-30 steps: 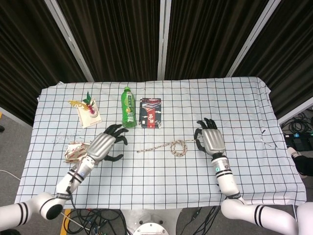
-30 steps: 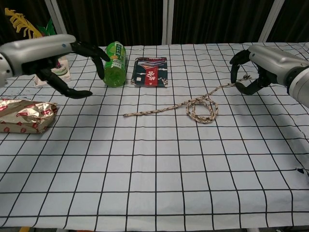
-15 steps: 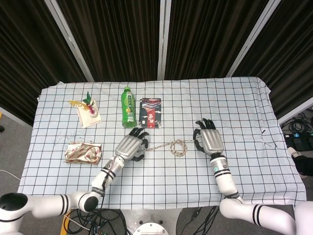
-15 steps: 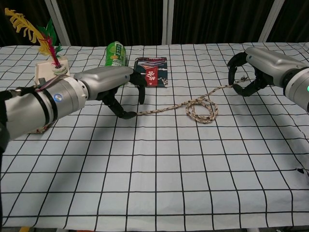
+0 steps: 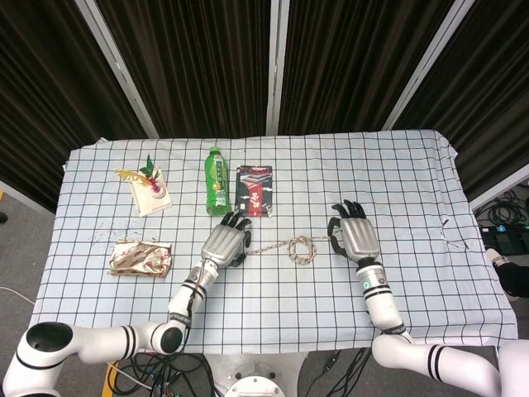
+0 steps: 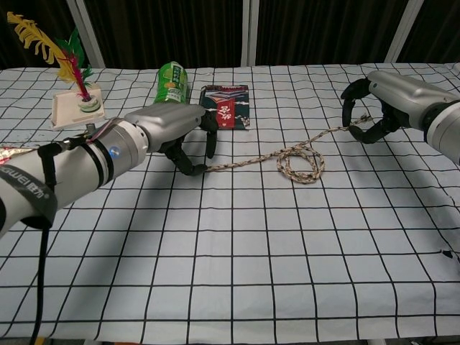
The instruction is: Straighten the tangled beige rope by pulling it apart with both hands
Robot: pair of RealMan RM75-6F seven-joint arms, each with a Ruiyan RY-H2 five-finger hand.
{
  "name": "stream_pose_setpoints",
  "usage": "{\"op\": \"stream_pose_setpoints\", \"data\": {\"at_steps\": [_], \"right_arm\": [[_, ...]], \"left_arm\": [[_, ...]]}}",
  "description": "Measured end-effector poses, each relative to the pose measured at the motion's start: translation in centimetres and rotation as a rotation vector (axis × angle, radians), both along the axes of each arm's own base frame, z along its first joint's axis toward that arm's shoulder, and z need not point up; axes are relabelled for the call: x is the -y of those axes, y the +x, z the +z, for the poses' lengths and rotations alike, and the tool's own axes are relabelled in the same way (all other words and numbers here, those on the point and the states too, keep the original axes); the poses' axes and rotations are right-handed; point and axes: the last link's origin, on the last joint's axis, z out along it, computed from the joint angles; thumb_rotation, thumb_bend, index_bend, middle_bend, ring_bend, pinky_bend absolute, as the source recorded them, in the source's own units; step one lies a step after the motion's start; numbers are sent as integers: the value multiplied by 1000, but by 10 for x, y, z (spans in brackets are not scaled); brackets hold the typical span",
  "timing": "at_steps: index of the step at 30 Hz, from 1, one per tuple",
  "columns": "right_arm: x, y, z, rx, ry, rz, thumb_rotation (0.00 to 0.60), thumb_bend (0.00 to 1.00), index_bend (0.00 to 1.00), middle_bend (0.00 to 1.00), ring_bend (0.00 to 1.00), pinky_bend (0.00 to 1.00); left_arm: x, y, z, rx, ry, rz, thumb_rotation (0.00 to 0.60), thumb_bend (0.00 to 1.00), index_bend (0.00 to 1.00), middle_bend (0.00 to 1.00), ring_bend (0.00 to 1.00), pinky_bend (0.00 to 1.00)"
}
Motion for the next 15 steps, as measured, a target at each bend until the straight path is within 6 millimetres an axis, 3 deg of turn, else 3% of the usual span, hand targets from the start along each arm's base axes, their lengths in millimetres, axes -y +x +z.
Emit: {"op": "stream_pose_setpoints", "data": {"at_steps": [15], "right_arm": [[1,-2,-3,-1,7,-9,600,505,634,159,0,0]], "left_arm": [[3,0,-8,-2,-8,-11,600,307,499,141,1,0]]}}
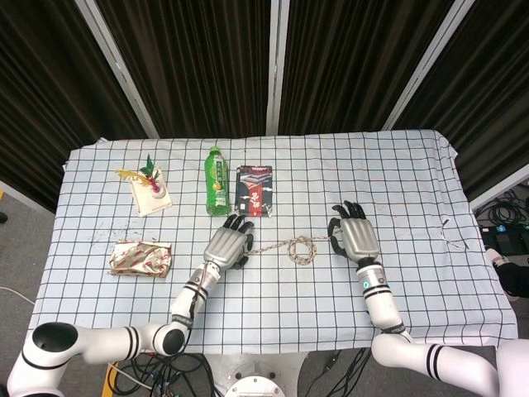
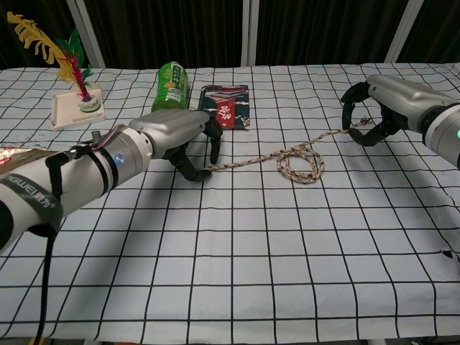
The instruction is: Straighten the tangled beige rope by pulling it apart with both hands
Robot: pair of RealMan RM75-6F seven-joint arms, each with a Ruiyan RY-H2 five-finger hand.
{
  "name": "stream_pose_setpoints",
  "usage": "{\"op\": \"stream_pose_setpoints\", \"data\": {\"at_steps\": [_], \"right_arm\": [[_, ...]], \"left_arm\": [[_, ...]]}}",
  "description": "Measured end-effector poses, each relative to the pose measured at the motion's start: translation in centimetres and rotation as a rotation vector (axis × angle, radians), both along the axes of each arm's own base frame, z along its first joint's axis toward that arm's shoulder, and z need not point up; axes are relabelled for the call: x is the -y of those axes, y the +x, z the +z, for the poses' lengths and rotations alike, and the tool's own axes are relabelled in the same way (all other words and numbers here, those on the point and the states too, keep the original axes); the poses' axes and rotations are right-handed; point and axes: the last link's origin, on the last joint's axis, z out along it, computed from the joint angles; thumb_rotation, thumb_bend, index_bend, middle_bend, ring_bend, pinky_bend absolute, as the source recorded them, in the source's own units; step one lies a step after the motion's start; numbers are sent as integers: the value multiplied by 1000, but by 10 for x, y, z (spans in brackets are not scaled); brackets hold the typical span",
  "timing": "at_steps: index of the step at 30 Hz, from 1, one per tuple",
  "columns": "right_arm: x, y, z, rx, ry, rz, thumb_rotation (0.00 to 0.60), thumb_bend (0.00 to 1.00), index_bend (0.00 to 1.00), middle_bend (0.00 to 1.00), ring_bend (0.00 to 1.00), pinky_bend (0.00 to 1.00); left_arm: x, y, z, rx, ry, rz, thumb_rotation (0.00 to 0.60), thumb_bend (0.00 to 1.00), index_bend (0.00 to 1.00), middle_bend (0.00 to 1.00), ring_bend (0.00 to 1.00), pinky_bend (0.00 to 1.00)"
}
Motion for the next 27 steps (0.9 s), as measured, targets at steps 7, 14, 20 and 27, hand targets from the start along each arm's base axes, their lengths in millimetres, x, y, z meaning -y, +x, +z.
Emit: {"op": "stream_pose_setpoints", "data": {"at_steps": [7,14,20,27], "right_arm": [[1,-1,-1,-1,5,-3,600,506,634,158,0,0],[1,-2,-2,1,5,-6,600,506,634,157,0,0],[2,-3,-2,1,6,-8,600,505,634,157,0,0],[2,-3,-3,3,10,-11,600,506,634,157,0,0]], "left_arm": [[-2,-1,-3,-4,9,5,600,308,543,147,1,0],[-2,-2,-5,-3,13,4,600,311,560,156,1,0],[-2,-2,-6,-3,7,4,600,336,560,156,1,0],[-2,-2,-6,-6,1,0,600,372,560,157,1,0]]}}
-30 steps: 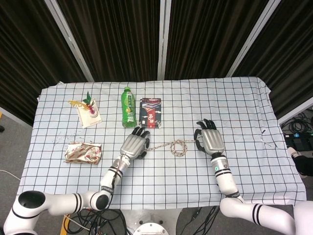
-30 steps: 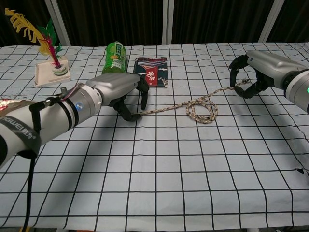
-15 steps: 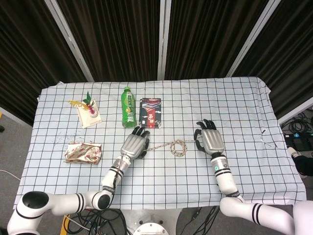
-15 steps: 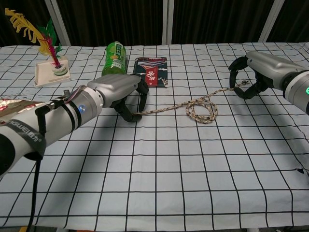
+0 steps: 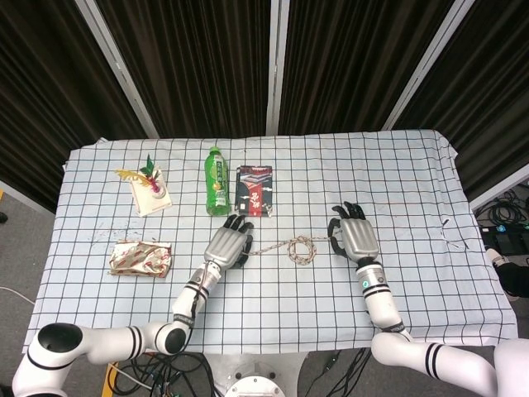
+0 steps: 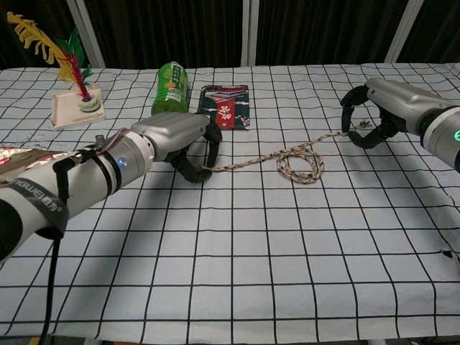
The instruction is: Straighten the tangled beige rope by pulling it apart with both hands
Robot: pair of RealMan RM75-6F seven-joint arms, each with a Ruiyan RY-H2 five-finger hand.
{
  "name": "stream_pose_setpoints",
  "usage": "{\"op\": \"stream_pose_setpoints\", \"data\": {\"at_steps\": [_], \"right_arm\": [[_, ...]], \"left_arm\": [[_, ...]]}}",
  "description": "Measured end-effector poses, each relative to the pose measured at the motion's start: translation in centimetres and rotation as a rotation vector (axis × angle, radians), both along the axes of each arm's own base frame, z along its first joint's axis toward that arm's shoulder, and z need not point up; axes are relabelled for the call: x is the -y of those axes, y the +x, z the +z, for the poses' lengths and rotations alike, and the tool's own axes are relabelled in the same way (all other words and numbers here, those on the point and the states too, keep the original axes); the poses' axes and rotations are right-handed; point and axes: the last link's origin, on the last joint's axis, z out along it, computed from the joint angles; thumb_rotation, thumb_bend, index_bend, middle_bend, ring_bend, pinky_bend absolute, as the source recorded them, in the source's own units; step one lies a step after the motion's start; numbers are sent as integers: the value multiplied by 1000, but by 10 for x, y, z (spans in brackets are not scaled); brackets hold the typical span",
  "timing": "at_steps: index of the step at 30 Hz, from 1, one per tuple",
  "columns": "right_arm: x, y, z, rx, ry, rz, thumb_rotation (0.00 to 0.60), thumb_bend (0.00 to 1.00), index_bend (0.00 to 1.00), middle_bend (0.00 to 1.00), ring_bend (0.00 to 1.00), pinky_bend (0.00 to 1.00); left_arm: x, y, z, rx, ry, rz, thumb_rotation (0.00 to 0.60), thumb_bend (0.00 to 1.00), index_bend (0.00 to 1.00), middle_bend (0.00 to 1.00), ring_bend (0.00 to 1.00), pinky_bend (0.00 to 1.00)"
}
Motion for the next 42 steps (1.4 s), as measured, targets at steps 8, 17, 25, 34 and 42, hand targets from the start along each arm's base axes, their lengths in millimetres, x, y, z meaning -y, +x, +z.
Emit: {"op": "stream_pose_setpoints", "data": {"at_steps": [8,17,25,34,42], "right_arm": [[0,-1,0,2,0,-5,600,506,635,156,0,0],[0,-4,12,4,-19,-4,600,506,635,157,0,0],[-5,-13,43,0,-59,3,600,505,635,156,0,0],[-21,-40,82,-13,-81,-25,600,506,635,156,0,0],[-24,-66,93,-4,-77,-95,600,506,635,157,0,0]], "left_arm": [[-1,-2,-1,5,1,7,600,420,569,161,1,0],[-3,-7,11,77,19,31,600,421,583,171,1,0],[-6,-38,52,118,91,44,600,418,582,171,1,0],[7,-95,108,111,167,68,600,417,582,171,1,0],[20,-123,123,110,184,97,600,417,582,171,1,0]]}}
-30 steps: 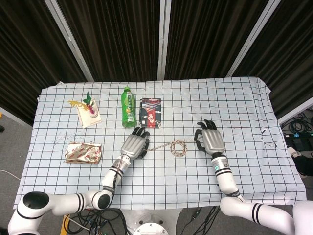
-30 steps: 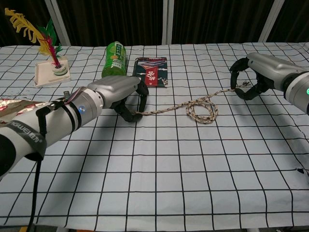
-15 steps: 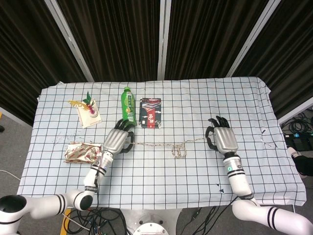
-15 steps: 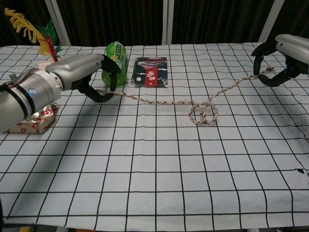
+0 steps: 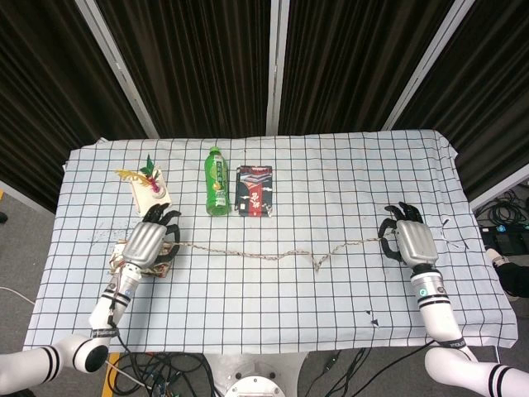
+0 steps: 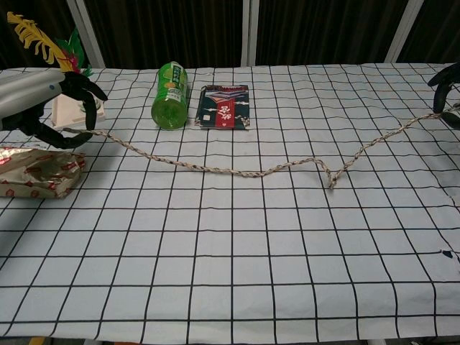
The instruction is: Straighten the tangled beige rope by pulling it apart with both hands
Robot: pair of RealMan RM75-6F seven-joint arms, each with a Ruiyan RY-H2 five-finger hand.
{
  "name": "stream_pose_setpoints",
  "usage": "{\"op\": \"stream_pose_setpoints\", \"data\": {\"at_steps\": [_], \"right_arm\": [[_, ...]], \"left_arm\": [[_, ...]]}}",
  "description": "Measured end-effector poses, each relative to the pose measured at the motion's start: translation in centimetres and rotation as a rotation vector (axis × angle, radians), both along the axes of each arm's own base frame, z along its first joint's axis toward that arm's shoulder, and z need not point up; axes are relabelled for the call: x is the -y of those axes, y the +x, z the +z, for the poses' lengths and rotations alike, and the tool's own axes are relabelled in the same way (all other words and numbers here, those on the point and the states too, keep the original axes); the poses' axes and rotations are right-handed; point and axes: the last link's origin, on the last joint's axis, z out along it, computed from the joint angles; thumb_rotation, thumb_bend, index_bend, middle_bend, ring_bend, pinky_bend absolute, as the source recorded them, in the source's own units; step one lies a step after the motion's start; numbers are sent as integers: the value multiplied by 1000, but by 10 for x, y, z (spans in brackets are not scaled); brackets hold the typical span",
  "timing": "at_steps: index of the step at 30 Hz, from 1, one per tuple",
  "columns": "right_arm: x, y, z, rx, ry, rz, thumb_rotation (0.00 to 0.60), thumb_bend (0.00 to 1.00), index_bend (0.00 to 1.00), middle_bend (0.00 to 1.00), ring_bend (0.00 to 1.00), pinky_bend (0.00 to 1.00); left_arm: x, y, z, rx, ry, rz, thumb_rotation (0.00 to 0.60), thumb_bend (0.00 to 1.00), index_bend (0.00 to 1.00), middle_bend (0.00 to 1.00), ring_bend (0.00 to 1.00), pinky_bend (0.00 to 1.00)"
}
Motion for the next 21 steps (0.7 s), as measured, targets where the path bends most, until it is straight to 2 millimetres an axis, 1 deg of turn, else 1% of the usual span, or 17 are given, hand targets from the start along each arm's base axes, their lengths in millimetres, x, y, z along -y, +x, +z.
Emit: {"op": "stream_pose_setpoints", "data": {"at_steps": [7,14,21], "right_arm": [[3,-21,9,-2,-11,-50,600,508,636,157,0,0],[5,-41,17,-17,-20,-100,600,509,636,156,0,0],[5,-54,18,-21,-12,-123,600,508,637,156,0,0]], "left_arm": [[0,-7,-2,-18,1,6,600,418,582,171,1,0],[-1,-17,4,-23,18,31,600,418,582,171,1,0],[-2,-29,9,-16,38,65,600,418,582,171,1,0]]}}
